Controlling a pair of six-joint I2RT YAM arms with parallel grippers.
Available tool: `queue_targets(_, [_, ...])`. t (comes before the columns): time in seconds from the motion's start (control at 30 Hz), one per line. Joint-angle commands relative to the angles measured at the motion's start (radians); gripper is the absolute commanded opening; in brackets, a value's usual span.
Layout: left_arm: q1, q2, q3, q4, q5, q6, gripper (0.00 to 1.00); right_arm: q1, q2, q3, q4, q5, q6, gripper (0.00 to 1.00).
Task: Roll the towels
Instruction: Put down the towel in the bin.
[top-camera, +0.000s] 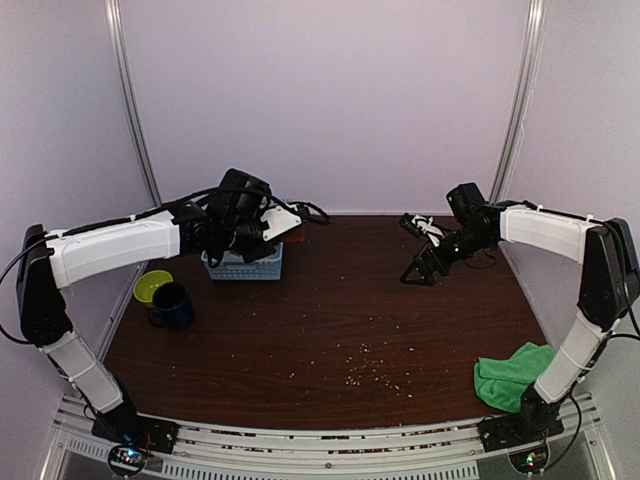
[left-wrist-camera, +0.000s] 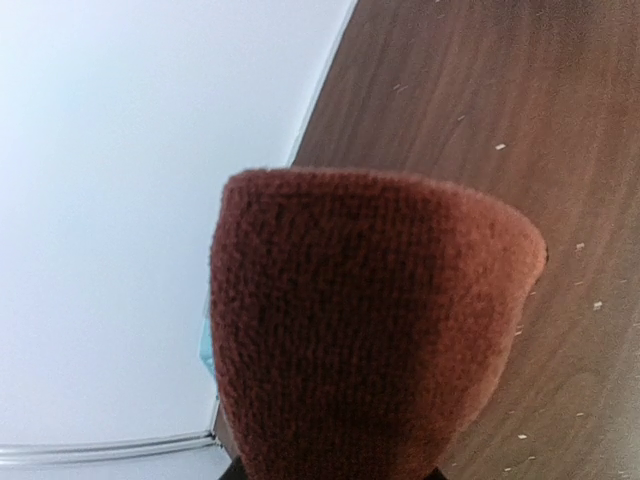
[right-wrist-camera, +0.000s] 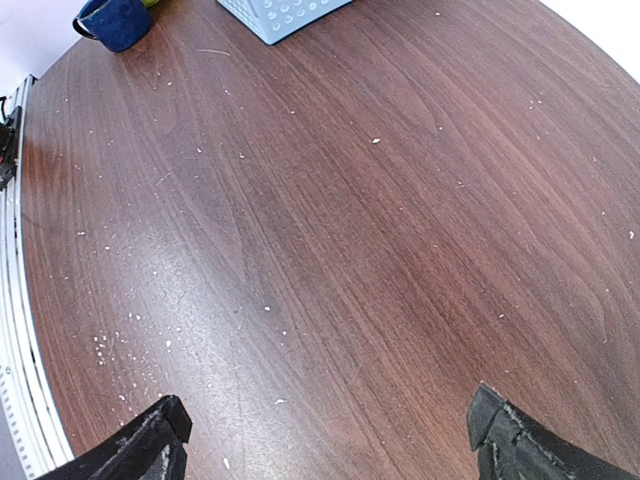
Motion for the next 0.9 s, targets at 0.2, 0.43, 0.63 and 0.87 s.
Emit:
queue_targets(0.2, [0.279, 0.150, 0.050, 0.154, 0.109, 0.215, 0.00, -0.009, 0.006, -0.006, -0.043, -0.055, -0.048, 1.00])
queue_targets(0.43, [0.397, 0.318, 0.167, 0.124, 0.268, 0.307, 0.00, -0.010, 0.017, -0.009, -0.051, -0.068, -0.056, 1.00])
queue_targets(0.63, [0.417, 0.409, 0.211, 0.152, 0.293, 0.412, 0.00, -0.010, 0.040, -0.005, -0.061, -0.066, -0.064, 1.00])
queue_targets(0.87, [0.423, 0.473, 0.250, 0.150, 0.324, 0.422, 0.00, -0.009, 0.063, 0.000, -0.074, -0.066, -0.076, 1.00])
